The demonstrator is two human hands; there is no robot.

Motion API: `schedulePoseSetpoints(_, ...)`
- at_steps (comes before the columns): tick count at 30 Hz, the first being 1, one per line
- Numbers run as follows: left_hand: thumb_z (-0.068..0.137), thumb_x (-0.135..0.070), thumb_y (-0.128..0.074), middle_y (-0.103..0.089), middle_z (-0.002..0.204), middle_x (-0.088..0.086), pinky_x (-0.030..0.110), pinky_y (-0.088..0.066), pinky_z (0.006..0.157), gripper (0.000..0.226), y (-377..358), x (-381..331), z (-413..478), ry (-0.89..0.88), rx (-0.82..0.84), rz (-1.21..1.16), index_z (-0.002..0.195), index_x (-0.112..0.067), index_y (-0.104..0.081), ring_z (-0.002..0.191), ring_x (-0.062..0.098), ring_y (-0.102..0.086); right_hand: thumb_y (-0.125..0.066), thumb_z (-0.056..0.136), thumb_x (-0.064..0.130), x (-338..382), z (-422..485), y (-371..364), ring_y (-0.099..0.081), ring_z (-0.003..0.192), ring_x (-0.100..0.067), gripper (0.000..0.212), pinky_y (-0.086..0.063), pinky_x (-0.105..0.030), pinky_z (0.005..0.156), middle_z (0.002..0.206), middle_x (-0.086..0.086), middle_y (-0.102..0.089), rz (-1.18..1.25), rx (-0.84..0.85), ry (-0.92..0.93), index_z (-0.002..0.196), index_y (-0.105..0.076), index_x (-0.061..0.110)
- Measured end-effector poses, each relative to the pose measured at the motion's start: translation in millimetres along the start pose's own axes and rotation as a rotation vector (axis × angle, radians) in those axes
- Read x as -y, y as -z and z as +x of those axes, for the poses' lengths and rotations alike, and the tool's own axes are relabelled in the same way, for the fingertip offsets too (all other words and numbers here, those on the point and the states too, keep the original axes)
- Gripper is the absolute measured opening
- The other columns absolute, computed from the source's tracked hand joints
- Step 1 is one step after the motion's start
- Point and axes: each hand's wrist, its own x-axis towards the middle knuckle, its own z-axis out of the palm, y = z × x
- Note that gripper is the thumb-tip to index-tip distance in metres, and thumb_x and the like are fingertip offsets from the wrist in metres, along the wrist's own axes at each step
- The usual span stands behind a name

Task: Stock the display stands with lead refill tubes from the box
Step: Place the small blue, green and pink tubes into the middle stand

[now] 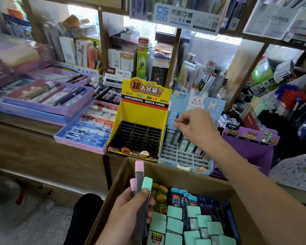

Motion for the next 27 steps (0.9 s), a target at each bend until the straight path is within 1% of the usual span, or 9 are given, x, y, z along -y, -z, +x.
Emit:
schedulePoseSetpoints(3,0.091,-0.019,-0.065,-0.070,0.073,0.014,0.032,-0.051,0.051,0.026,-2,0,-1,-0.010,-0.003,0.003,0.114,-0.007,-0.062,0.055,0.023,-0.061,-0.076,0.092,0.019,0,2,-1,-0.064,0.085,-0.020,0.007,-0.050,-0.033,0.077,0.077,0.008,-0.064,-0.020,0.005,-0.005,0.092,-0.082,0.015)
schedulePoseSetpoints(5,0.084,-0.025,-0.068,-0.072,0.076,0.014,0.032,-0.052,0.052,0.035,-2,0,-1,-0.019,0.001,0.012,0.114,-0.008,-0.063,0.056,0.023,-0.062,-0.076,0.092,0.019,1,2,-1,-0.065,0.087,-0.020,0.008,-0.048,-0.031,0.076,0.080,0.007,-0.065,-0.024,-0.001,-0.004,0.096,-0.082,0.014)
schedulePoseSetpoints(9,0.075,-0.033,-0.071,-0.074,0.083,0.017,0.032,-0.054,0.055,0.048,1,1,-2,-0.029,0.015,0.021,0.114,-0.008,-0.063,0.060,0.023,-0.064,-0.077,0.092,0.020,4,-3,5,-0.059,0.079,-0.004,0.022,-0.041,-0.020,0.080,0.091,0.003,-0.075,0.000,-0.031,0.022,0.114,-0.079,0.016)
schedulePoseSetpoints(11,0.075,-0.034,-0.072,-0.074,0.086,0.019,0.032,-0.054,0.056,0.048,2,2,-2,-0.034,0.024,0.021,0.114,-0.007,-0.064,0.061,0.023,-0.065,-0.076,0.092,0.020,8,-13,10,-0.057,0.071,0.006,0.021,-0.037,-0.011,0.074,0.084,0.013,-0.072,0.052,-0.089,0.051,0.113,-0.079,0.019)
schedulePoseSetpoints(13,0.075,-0.035,-0.073,-0.074,0.088,0.020,0.032,-0.053,0.056,0.049,2,3,-2,-0.040,0.034,0.018,0.114,-0.007,-0.064,0.062,0.023,-0.064,-0.077,0.091,0.017,11,-31,14,-0.055,0.066,0.012,0.012,-0.038,-0.005,0.064,0.068,0.025,-0.065,0.172,-0.119,0.075,0.101,-0.082,0.021)
schedulePoseSetpoints(15,0.072,-0.039,-0.075,-0.074,0.088,0.021,0.031,-0.052,0.055,0.053,2,3,-3,-0.042,0.039,0.013,0.113,-0.007,-0.065,0.062,0.023,-0.064,-0.079,0.089,0.016,14,-58,14,-0.057,0.064,0.007,0.015,-0.043,-0.005,0.062,0.068,0.029,-0.066,0.308,-0.064,0.083,0.091,-0.080,0.031)
schedulePoseSetpoints(17,0.069,-0.042,-0.076,-0.074,0.087,0.020,0.029,-0.051,0.053,0.058,1,3,-3,-0.041,0.048,0.011,0.113,-0.007,-0.065,0.061,0.023,-0.063,-0.078,0.090,0.017,14,-88,8,-0.062,0.066,0.001,0.022,-0.048,-0.010,0.061,0.077,0.024,-0.072,0.396,0.029,0.070,0.087,-0.077,0.039)
schedulePoseSetpoints(22,0.075,-0.037,-0.074,-0.072,0.085,0.018,0.028,-0.050,0.051,0.052,-2,5,-5,0.013,0.096,0.006,0.113,-0.004,-0.064,0.058,0.021,-0.061,-0.074,0.094,0.028,2,-145,-19,-0.072,0.069,-0.003,0.008,-0.053,-0.014,0.061,0.080,0.010,-0.078,0.621,0.306,-0.168,0.092,-0.080,0.032)
schedulePoseSetpoints(27,0.081,-0.031,-0.070,-0.070,0.084,0.019,0.029,-0.048,0.051,0.049,-8,7,-7,0.042,0.132,0.035,0.115,0.002,-0.061,0.057,0.021,-0.059,-0.074,0.094,0.027,-11,-162,-37,-0.060,0.063,-0.008,0.010,-0.047,-0.017,0.057,0.080,-0.004,-0.076,0.901,0.428,-0.358,0.101,-0.082,0.029)
